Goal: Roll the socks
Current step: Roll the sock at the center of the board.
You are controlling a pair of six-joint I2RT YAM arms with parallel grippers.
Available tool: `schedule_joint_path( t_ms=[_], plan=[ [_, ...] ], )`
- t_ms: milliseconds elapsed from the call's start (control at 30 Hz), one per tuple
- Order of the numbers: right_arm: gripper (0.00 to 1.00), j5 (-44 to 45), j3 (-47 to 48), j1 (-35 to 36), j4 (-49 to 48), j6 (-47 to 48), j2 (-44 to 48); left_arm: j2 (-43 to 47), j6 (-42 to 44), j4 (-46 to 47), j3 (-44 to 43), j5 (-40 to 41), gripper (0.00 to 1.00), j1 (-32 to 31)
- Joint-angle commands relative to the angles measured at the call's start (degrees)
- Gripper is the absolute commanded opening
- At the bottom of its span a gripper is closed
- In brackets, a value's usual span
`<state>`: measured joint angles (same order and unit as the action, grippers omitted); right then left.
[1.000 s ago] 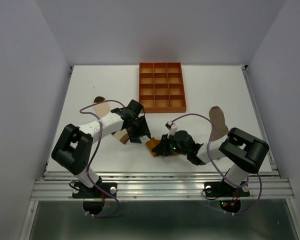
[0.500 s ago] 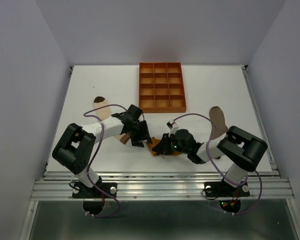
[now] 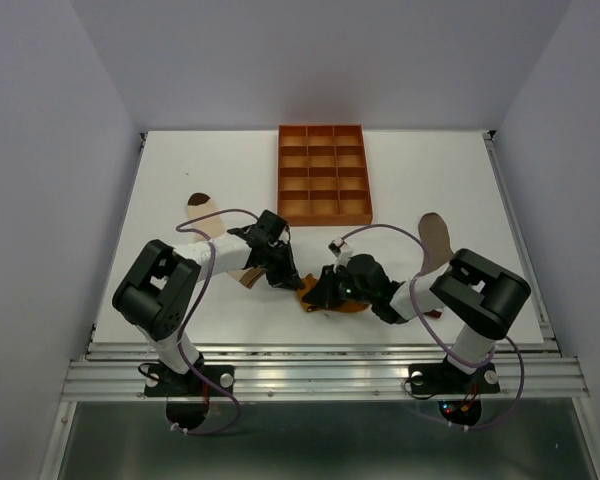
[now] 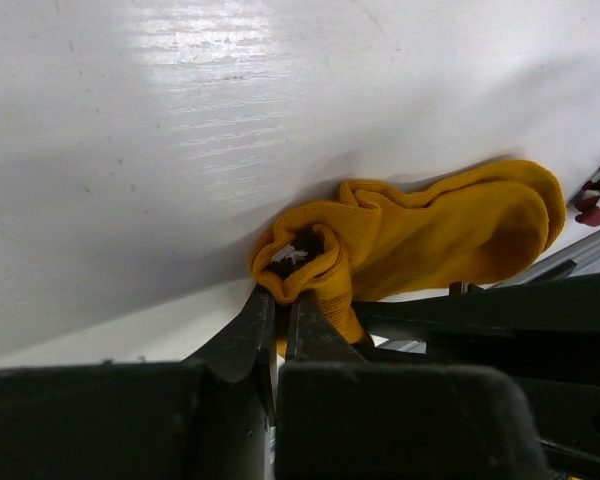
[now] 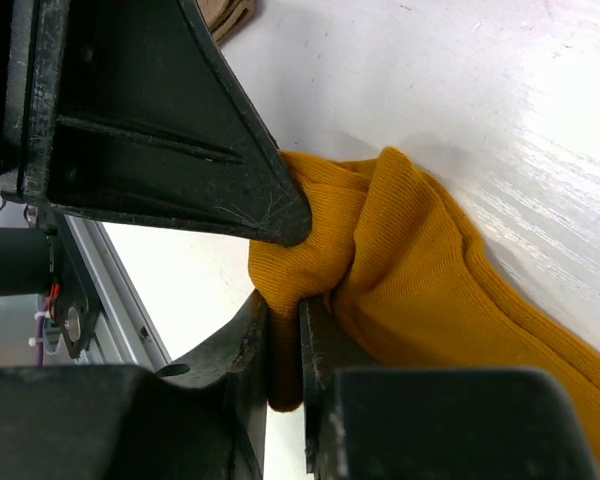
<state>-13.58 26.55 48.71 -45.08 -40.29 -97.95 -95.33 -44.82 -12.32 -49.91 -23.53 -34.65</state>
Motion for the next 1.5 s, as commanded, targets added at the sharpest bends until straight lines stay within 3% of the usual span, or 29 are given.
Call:
schedule_joint_path(
  t_ms=[0,167,367,533,667,800,900,1200,1467],
  plan=[
    [0.2,2.51,1.93,-0.1,11.76,5.57,-1.98,-2.14,1.49,-0.34,0.17,0.5,0.0,-1.73],
    [0.44,1.98,5.09,-0.1,18.08,8.56,1.26,-0.65,2.19,-5.68,-1.5,9.17,0.0,-2.87],
    [0.54,1.98,8.87,-0.1,26.88,10.59,7.76,0.76,1.75,-9.38,-1.86,14.12,0.0,-3.31],
    [0.54,6.44,9.23,-0.1,35.82,6.73,14.62,1.64,0.17,-11.5,-1.77,18.15,0.0,-3.49],
    [0.48,13.49,8.0,-0.1,44.71,3.38,19.9,3.04,-1.24,-12.56,-1.95,20.97,0.0,-3.75],
    [0.28,20.61,8.7,-0.1,54.12,1.18,22.37,4.01,-1.41,-11.77,-1.42,21.59,0.0,-4.19],
    [0.21,20.88,10.19,-0.1,55.45,2.32,20.09,3.92,-1.15,-12.12,-1.68,22.12,0.0,-5.07],
    [0.16,28.6,19.15,-0.1,56.24,5.66,7.26,4.36,-3.87,-15.54,-1.68,26.51,0.0,-6.65],
    [0.16,34.94,31.98,-0.1,57.91,16.38,-7.07,5.33,-12.12,-21.86,-0.01,30.29,0.0,-7.09]
  ],
)
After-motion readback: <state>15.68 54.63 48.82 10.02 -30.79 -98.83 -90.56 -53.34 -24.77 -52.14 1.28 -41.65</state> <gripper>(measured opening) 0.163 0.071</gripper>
